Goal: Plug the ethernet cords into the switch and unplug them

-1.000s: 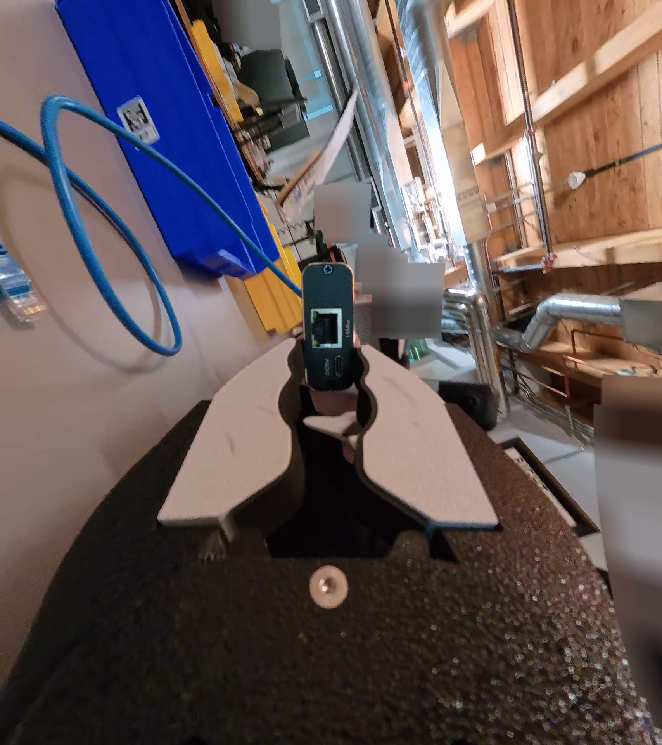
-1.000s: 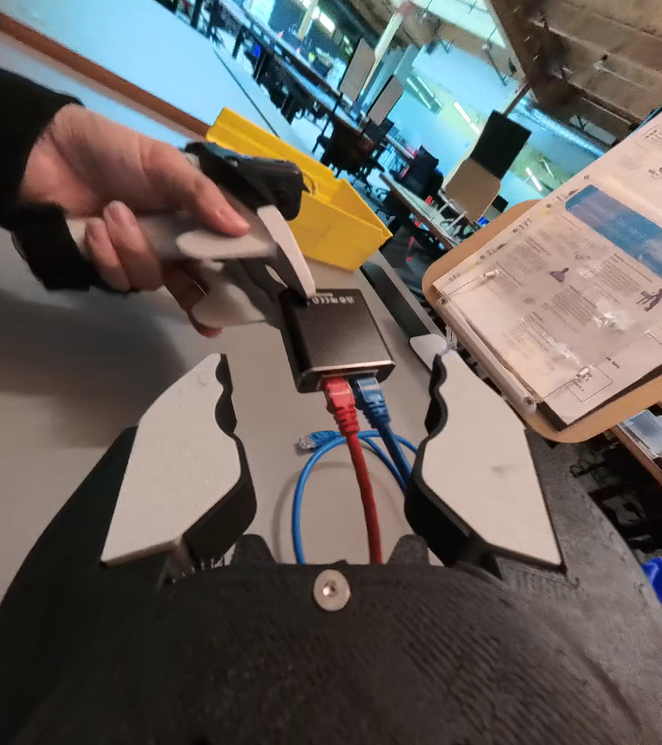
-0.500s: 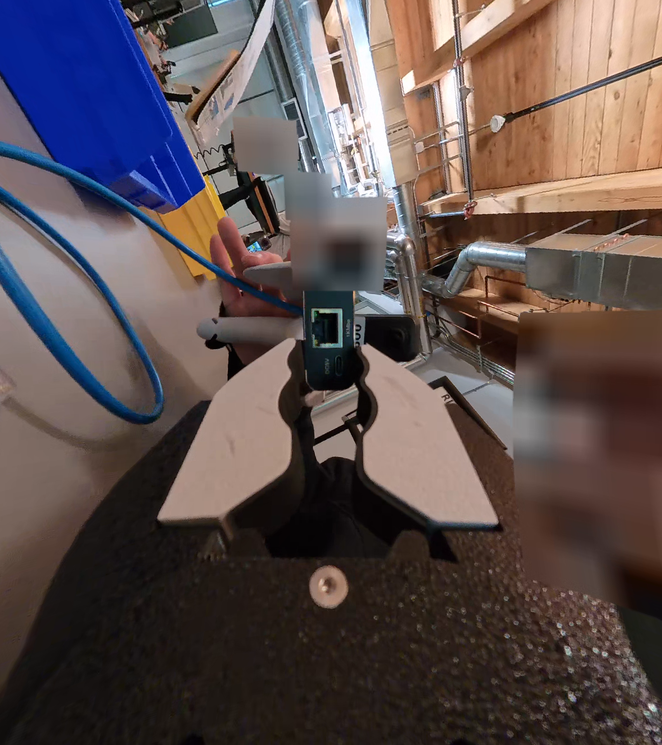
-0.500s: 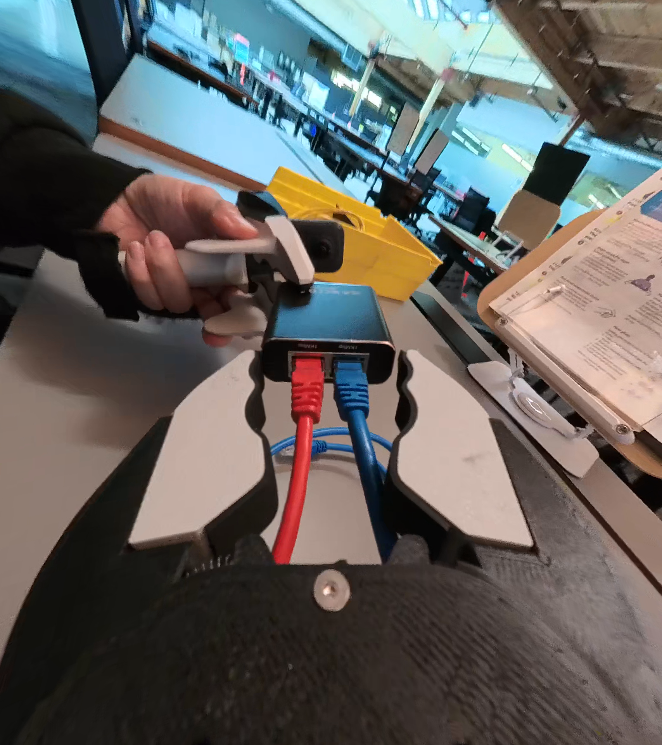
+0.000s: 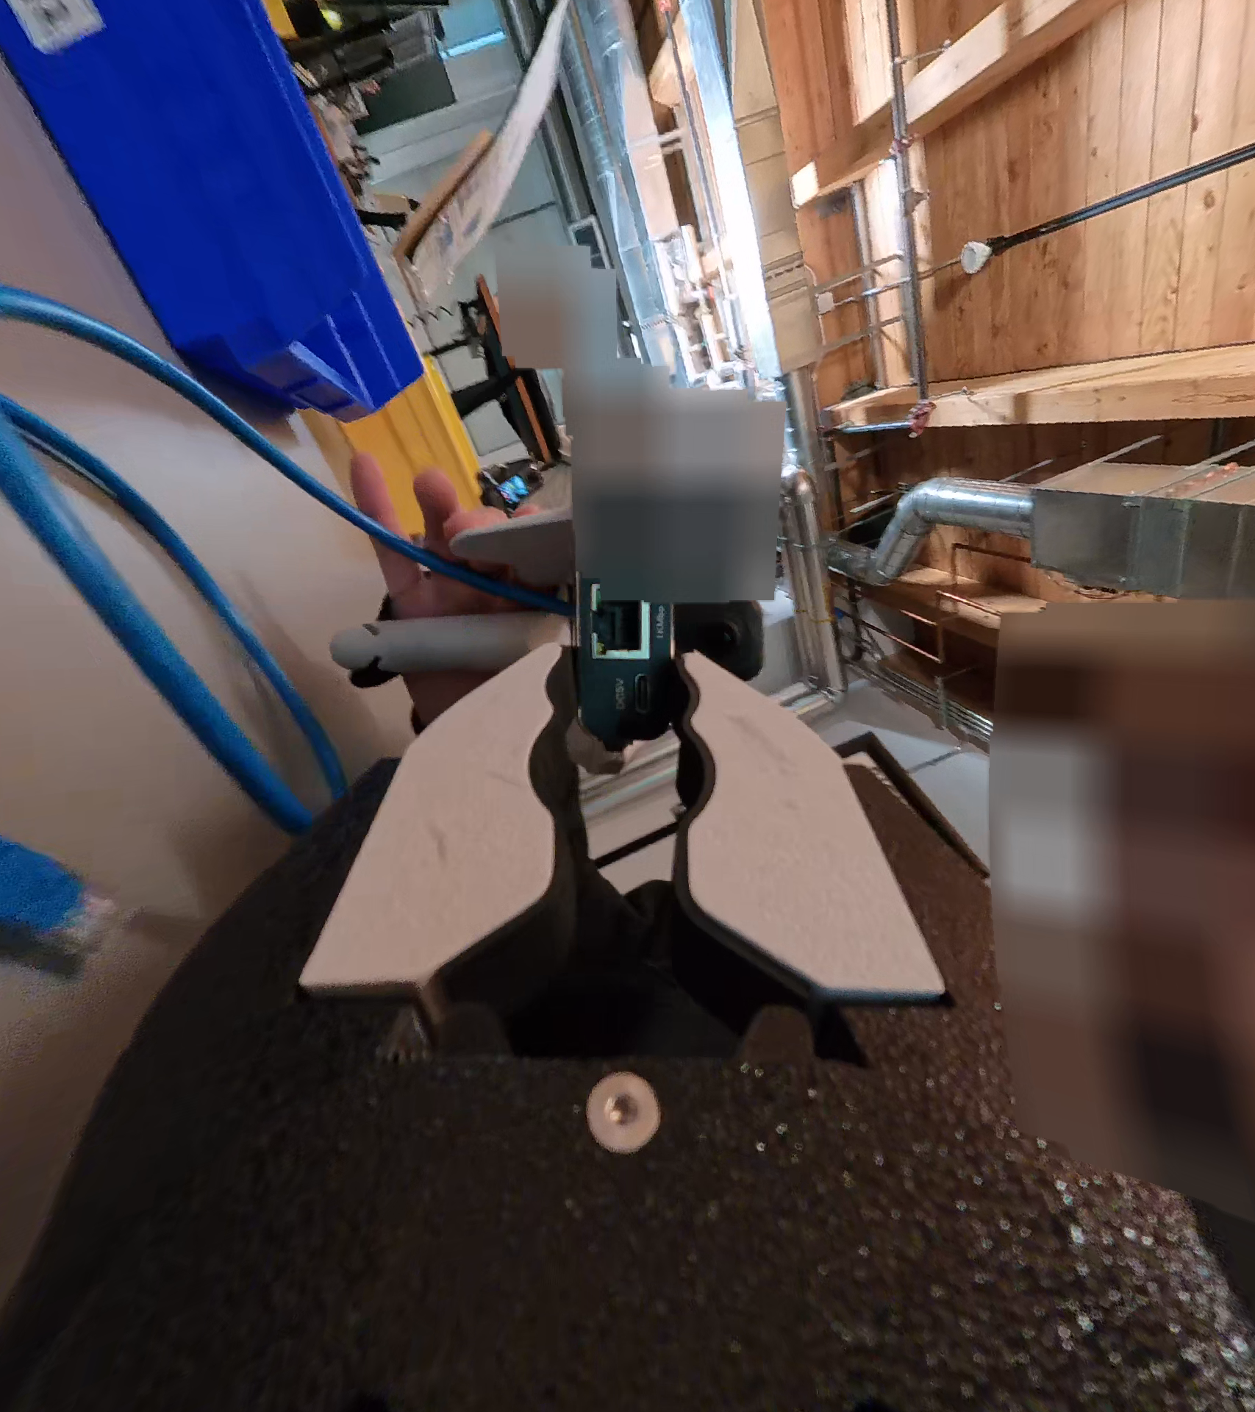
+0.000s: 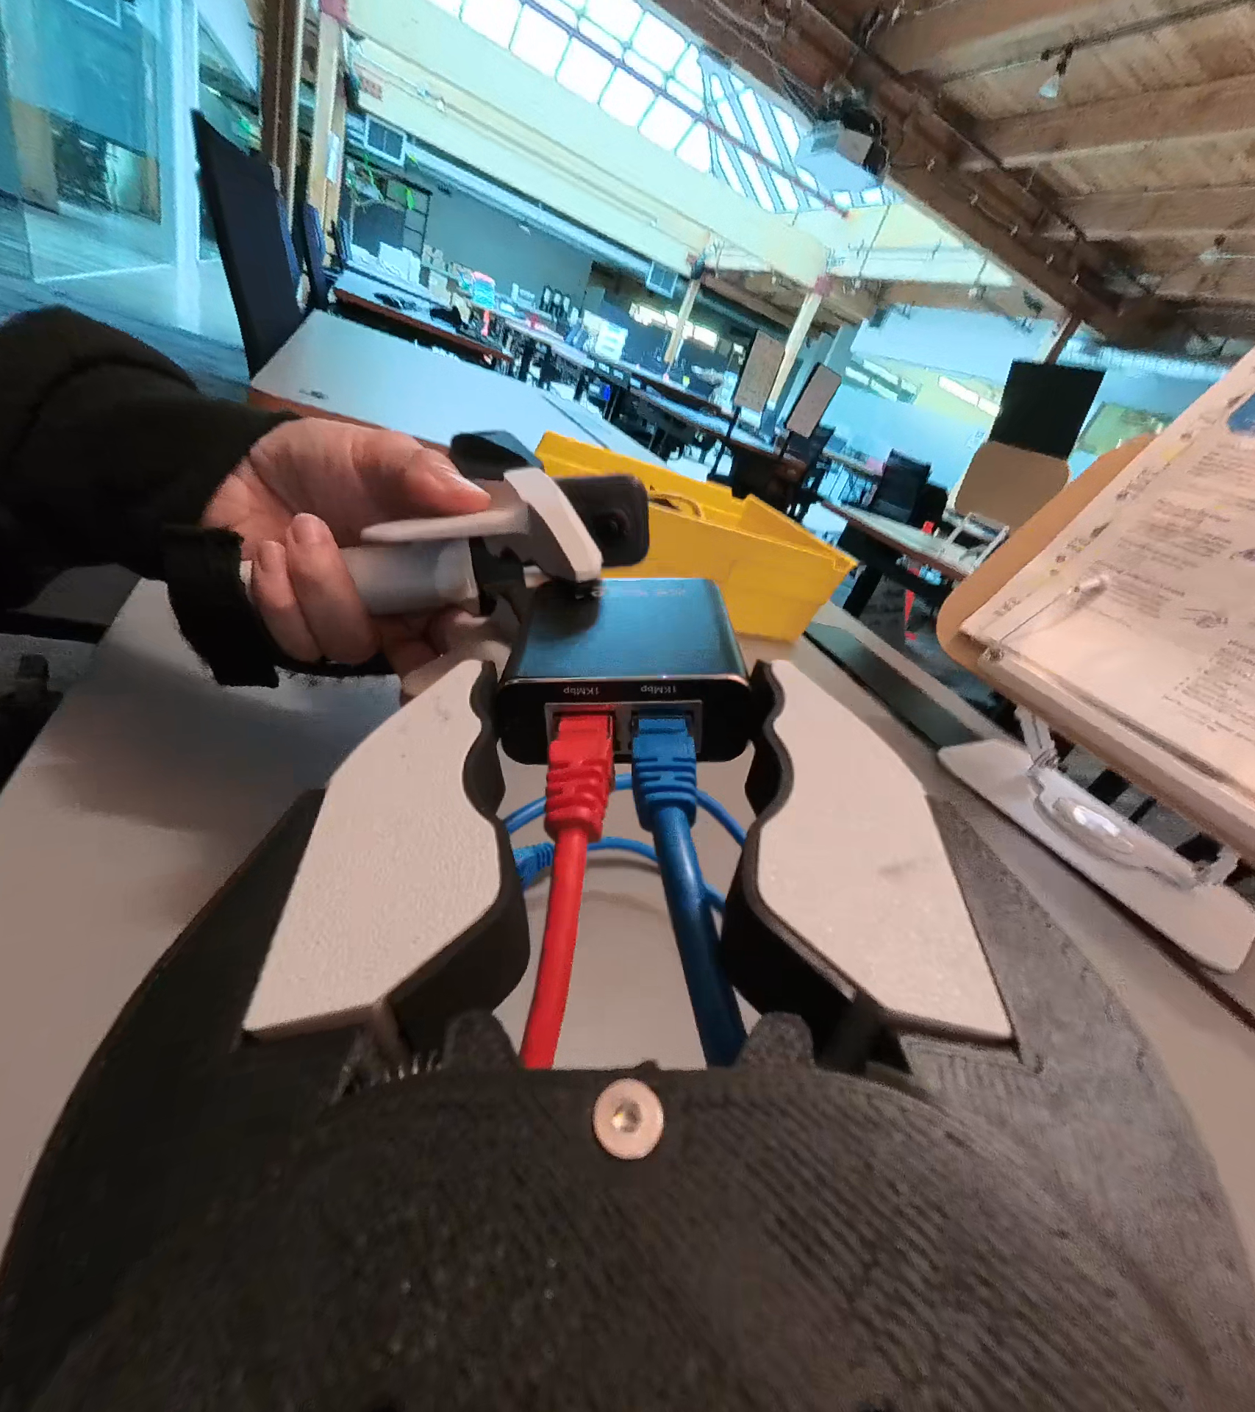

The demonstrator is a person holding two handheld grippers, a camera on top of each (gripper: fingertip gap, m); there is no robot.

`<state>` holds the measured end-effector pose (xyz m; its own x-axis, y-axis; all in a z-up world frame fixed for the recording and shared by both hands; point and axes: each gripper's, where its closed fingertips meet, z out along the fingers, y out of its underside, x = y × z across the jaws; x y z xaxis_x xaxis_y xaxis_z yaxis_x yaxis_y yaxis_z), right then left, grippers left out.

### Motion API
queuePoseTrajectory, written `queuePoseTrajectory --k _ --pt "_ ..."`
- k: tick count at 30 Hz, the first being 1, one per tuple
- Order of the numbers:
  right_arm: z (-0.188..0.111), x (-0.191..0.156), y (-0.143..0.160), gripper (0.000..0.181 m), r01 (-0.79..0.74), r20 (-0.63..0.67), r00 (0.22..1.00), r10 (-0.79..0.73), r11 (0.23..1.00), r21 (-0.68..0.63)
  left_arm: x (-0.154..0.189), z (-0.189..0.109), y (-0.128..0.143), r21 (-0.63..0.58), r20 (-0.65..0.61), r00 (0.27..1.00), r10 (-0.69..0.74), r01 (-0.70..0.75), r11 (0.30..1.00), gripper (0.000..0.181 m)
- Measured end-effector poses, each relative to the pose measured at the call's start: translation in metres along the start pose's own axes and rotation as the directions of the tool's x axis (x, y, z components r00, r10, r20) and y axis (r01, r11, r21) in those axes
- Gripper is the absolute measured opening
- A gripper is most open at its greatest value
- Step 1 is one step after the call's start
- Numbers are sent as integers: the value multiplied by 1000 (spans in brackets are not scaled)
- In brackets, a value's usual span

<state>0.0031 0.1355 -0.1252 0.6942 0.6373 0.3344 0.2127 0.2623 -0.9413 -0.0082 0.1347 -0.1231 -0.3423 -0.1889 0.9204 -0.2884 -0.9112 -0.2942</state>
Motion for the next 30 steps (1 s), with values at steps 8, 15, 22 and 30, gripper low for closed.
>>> queuePoseTrajectory --k 8,15,22,30 --pt "-3 11 9 63 -211 14 977 211 975 72 4 -24 -20 -4 184 933 310 -315 949 26" --pt "-17 26 9 62 -314 12 949 316 936 161 57 -150 -125 -420 553 150 820 -799 430 28" --pt "-22 27 5 62 -338 47 941 336 919 202 26 -324 -227 -997 14 -578 816 -73 -35 42" --pt "-21 23 5 62 -343 81 939 333 919 194 -25 -364 -273 -865 -498 -574 650 386 -321 64"
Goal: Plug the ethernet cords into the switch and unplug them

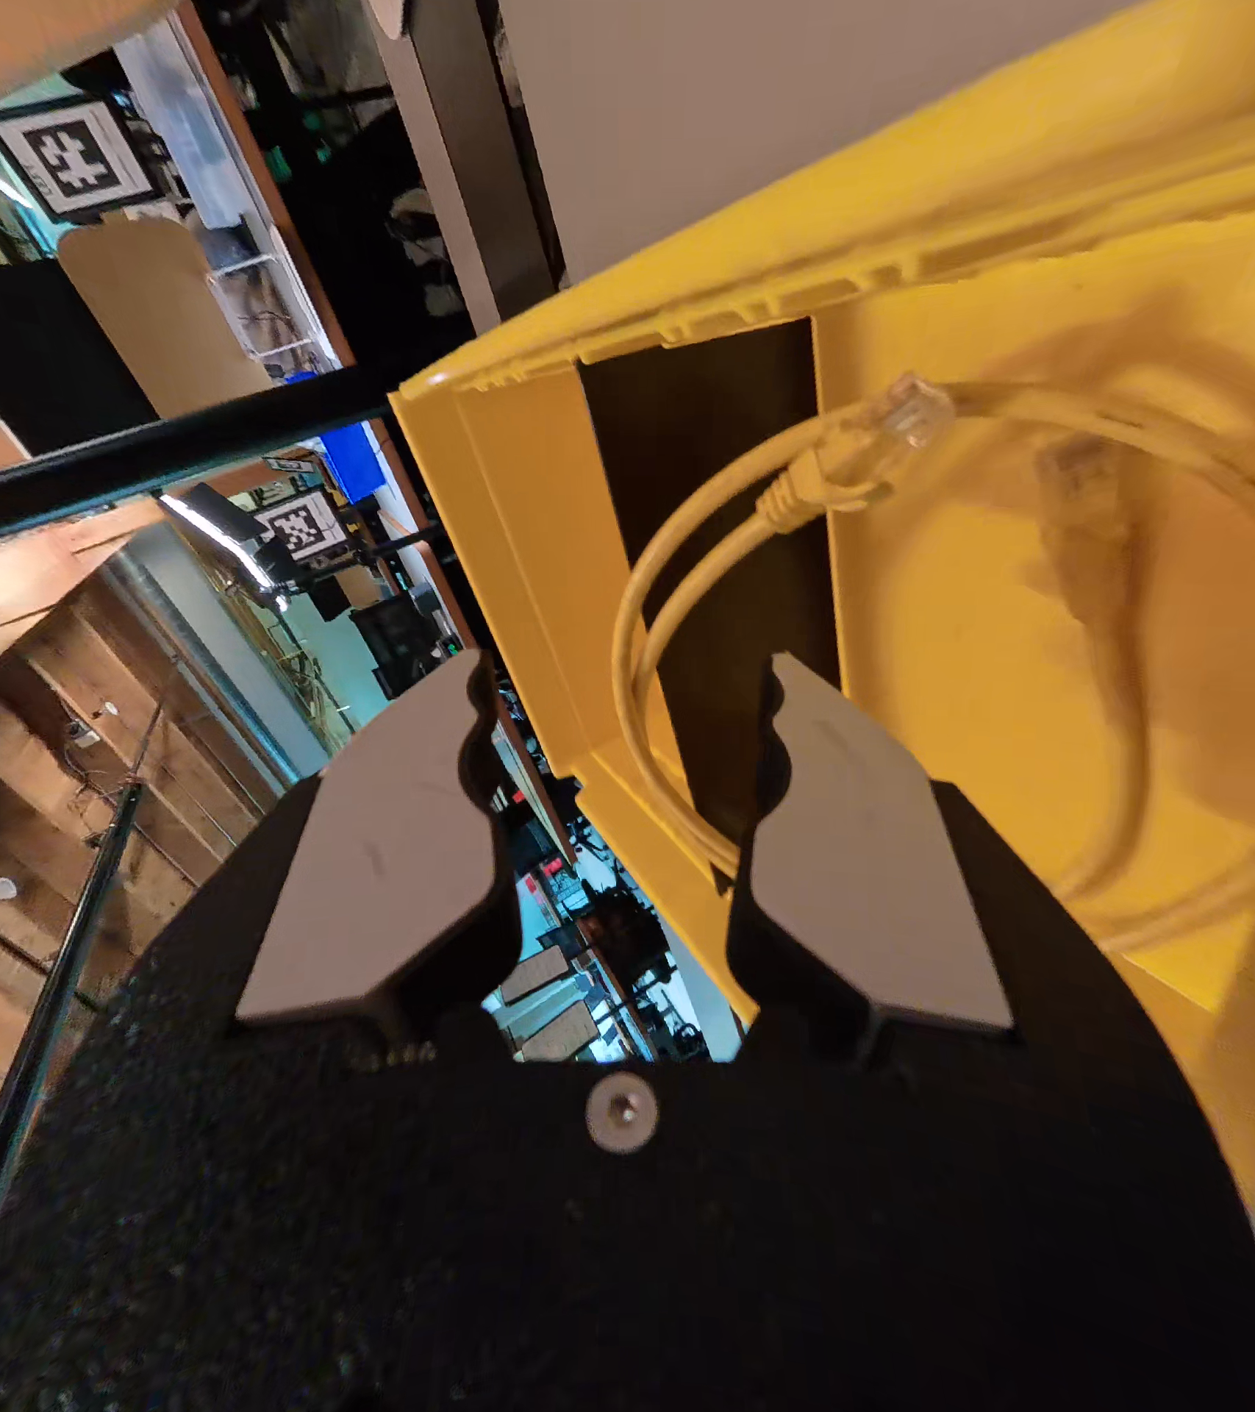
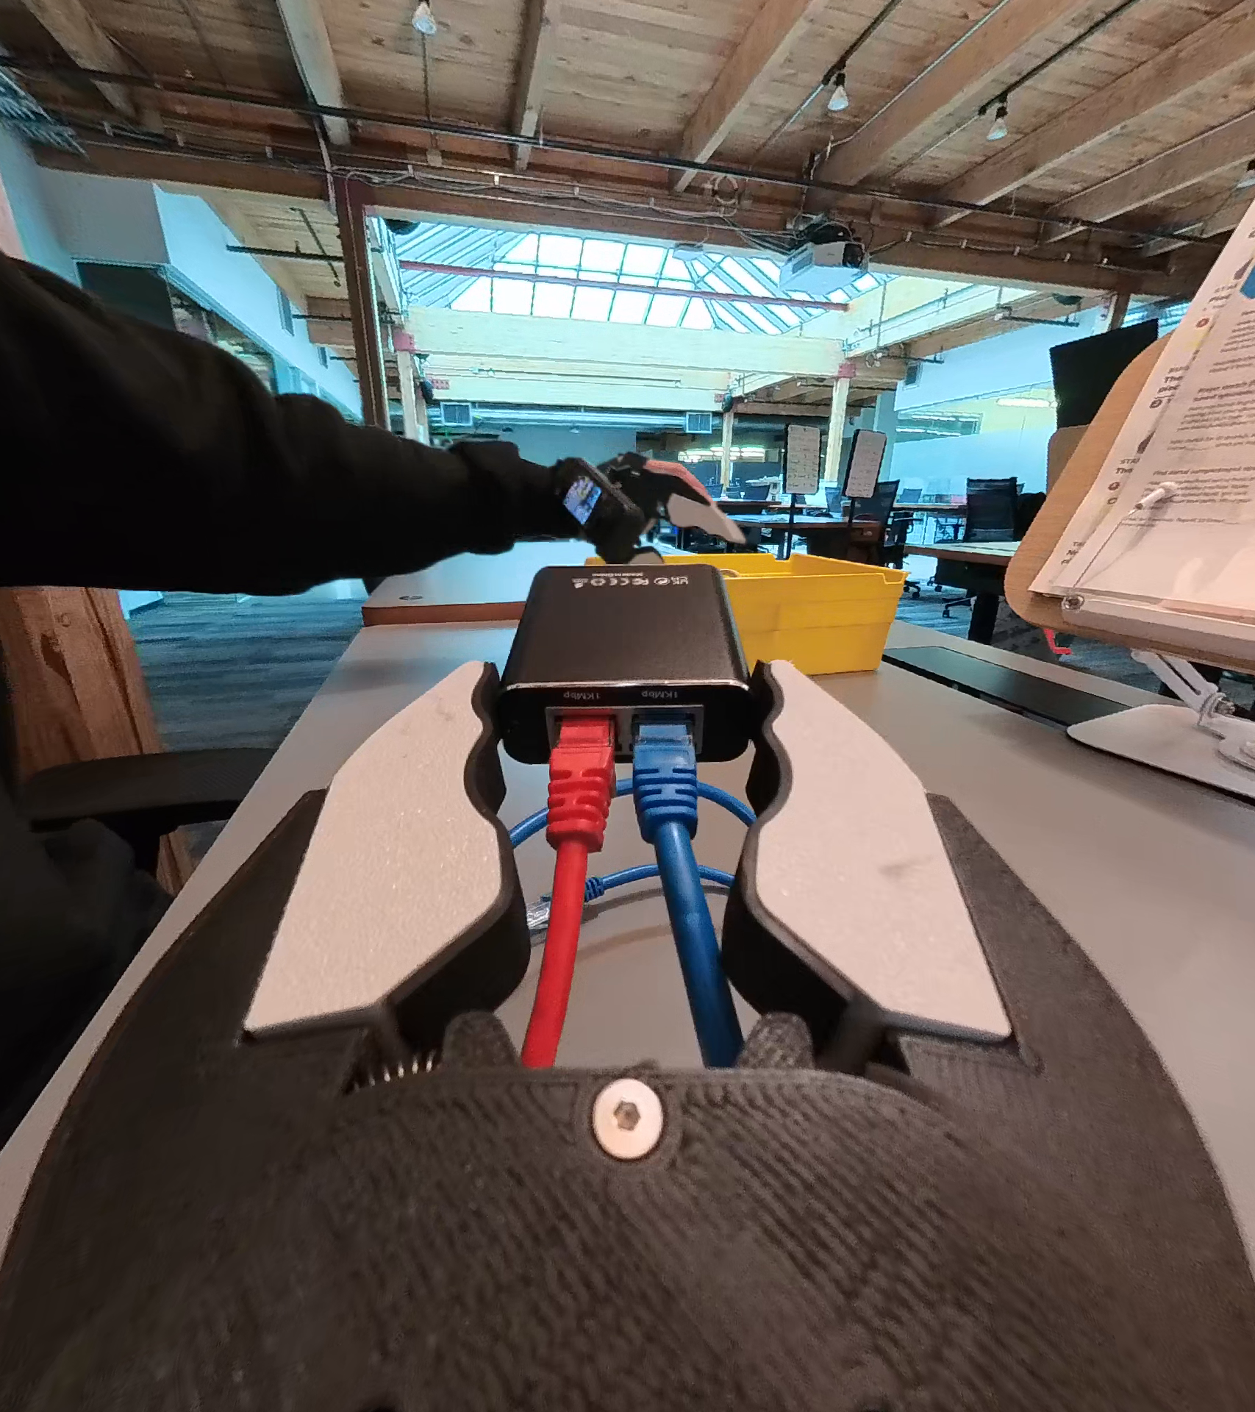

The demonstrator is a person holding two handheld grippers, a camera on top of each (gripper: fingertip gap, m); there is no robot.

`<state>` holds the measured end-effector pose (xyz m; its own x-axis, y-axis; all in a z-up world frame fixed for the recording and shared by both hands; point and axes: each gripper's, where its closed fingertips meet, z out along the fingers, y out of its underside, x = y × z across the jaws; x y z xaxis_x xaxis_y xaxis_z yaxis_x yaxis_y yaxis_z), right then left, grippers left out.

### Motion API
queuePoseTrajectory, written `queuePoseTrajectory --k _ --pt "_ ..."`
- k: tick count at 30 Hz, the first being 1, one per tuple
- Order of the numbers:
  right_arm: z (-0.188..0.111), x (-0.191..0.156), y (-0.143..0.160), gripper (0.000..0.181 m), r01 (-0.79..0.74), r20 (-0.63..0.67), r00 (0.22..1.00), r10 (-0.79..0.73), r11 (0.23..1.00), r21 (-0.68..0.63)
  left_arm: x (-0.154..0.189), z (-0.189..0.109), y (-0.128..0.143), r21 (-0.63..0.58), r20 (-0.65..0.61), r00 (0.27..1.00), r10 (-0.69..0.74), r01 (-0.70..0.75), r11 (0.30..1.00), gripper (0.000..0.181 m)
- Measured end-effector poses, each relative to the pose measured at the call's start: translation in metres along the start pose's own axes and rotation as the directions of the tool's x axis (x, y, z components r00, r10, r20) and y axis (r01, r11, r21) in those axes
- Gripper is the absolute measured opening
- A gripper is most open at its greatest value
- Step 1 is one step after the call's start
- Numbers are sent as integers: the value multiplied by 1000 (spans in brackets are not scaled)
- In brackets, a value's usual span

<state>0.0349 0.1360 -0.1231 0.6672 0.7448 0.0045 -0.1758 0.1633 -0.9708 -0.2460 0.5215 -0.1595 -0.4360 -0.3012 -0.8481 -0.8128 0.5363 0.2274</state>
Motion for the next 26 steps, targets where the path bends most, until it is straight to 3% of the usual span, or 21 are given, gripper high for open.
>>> queuePoseTrajectory --k 3,7,9,13,17,22,26 --pt "0 -1 0 62 -8 17 1000 8 1000 2 3 20 0 -1 -24 1000 -2 2 1000 59" --pt "0 -2 -1 62 2 19 1000 -2 1000 13 10 37 -1 -16 -43 999 4 -5 1000 35" --pt "0 -3 -1 62 5 20 1000 -5 1000 12 6 39 -1 -11 -11 1000 -11 11 1000 16" --pt "-1 -2 -2 62 2 18 1000 -3 1000 20 -10 29 10 -54 13 998 -66 67 996 12" --pt "-1 -3 -1 62 6 19 1000 -6 1000 15 -48 -3 27 -79 77 973 -217 222 972 11" --pt "-1 -3 -2 62 9 19 1000 -9 1000 21 -113 -71 53 -132 188 926 -327 353 926 11" --pt "-2 -4 -3 62 9 24 1000 -10 999 34 -155 -134 40 -98 137 855 -501 515 852 11"
